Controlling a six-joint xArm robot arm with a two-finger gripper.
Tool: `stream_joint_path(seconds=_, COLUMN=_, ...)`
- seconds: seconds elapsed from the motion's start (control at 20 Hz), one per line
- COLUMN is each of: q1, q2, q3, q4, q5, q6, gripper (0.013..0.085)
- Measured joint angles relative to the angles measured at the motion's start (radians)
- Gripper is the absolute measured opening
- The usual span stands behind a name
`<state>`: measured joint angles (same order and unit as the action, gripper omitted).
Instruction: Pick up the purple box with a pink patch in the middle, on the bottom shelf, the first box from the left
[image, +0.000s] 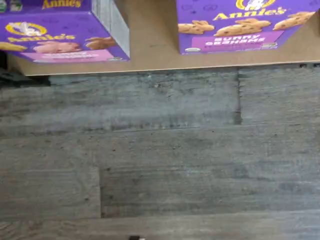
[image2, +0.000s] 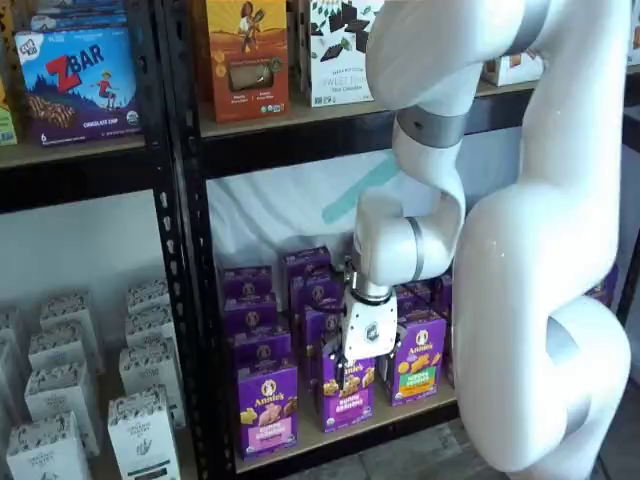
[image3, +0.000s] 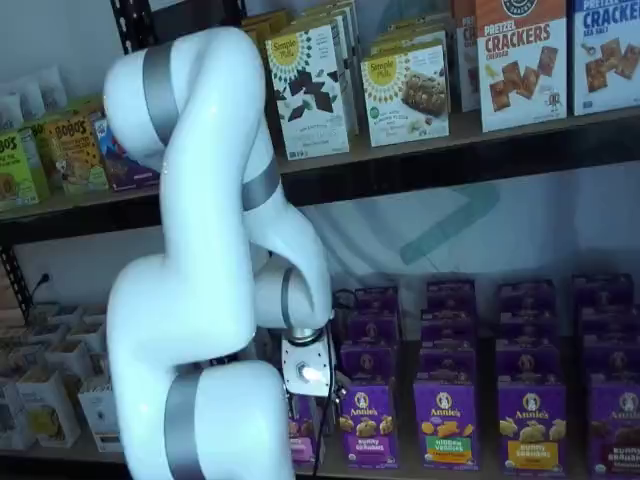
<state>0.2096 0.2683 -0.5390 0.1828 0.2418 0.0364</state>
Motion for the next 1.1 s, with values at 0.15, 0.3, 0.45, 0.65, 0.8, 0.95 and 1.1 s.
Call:
stream_joint_path(seconds=0.15, q1=-0.008, q2=0.064, q3=-0.061, q4=-0.065, q5=-0.002, q6=0.055, gripper=0.0850)
stream_joint_path(seconds=0.3, q1=-0.007, q2=0.119, q3=-0.116, q4=-0.091, q5=-0.011, q6=0.081, gripper=0.0850)
stream_joint_path(seconds=0.45, q1=-0.007, q2=0.149, q3=-0.150, q4=-0.122, q5=-0.024, q6=0.110, gripper=0.0850)
stream_joint_path(seconds=0.65, q1=-0.003, q2=0.187, q3=-0.207, q4=-0.147, q5=-0.014, q6=0.138, gripper=0.0850)
stream_joint_path(seconds=0.8, q1=0.010, q2=0.224, q3=-0.266, q4=-0.142, q5=0.005, q6=0.147, gripper=0.0850)
stream_joint_path(seconds=0.95, q1=0.025, q2=0.261, q3=-0.325, q4=-0.144, q5=0.020, q6=0.165, gripper=0.0850)
stream_joint_path(seconds=1.1, q1=0.040, q2=0.295, q3=-0.383, q4=-0.118, q5=0.041, q6=0.154, gripper=0.0850)
